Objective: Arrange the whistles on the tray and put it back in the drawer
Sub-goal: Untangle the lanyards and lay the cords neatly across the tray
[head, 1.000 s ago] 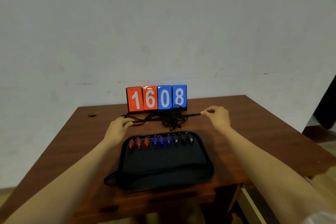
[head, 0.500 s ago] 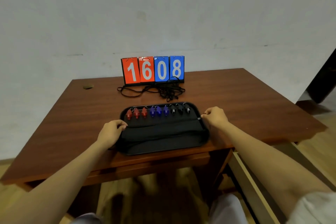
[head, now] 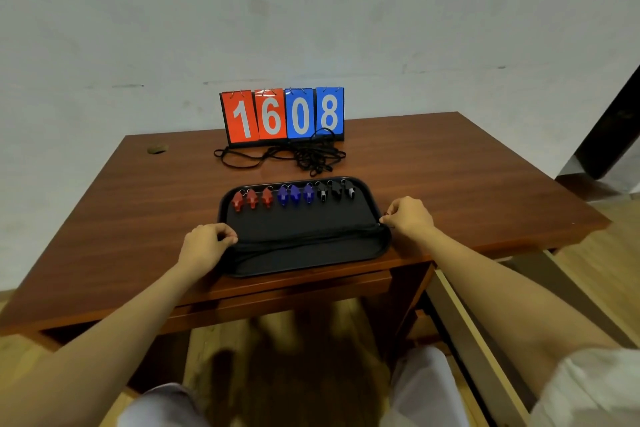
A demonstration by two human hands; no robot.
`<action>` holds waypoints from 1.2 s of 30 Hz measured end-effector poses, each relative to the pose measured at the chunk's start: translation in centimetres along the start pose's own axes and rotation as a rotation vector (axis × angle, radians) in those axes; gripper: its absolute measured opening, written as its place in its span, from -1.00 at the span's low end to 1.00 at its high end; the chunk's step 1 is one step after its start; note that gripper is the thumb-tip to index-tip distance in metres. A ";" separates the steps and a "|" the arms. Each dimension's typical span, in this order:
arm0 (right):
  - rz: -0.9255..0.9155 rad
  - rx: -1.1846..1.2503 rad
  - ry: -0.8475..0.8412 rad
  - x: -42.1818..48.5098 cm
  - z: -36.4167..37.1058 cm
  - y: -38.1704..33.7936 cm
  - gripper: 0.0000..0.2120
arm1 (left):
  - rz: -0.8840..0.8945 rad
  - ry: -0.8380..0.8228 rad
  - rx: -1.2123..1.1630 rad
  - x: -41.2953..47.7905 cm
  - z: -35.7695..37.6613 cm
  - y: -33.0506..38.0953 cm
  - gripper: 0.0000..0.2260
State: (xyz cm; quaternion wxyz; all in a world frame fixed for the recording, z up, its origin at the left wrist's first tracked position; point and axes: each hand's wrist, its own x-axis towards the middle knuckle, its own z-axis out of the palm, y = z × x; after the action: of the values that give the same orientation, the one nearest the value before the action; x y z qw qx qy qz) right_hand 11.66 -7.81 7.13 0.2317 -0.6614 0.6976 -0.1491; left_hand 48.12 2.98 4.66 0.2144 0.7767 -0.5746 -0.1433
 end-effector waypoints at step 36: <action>-0.581 -0.226 -0.002 4.5 1.0 -5.9 -0.66 | 0.343 -0.039 0.304 5.7 2.8 9.3 -0.64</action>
State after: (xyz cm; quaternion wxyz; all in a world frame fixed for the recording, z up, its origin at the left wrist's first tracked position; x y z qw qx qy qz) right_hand 17.13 -12.62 8.78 0.1050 -0.8550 0.4911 -0.1297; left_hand 40.77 -5.24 7.03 0.1048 0.6883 -0.7171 -0.0314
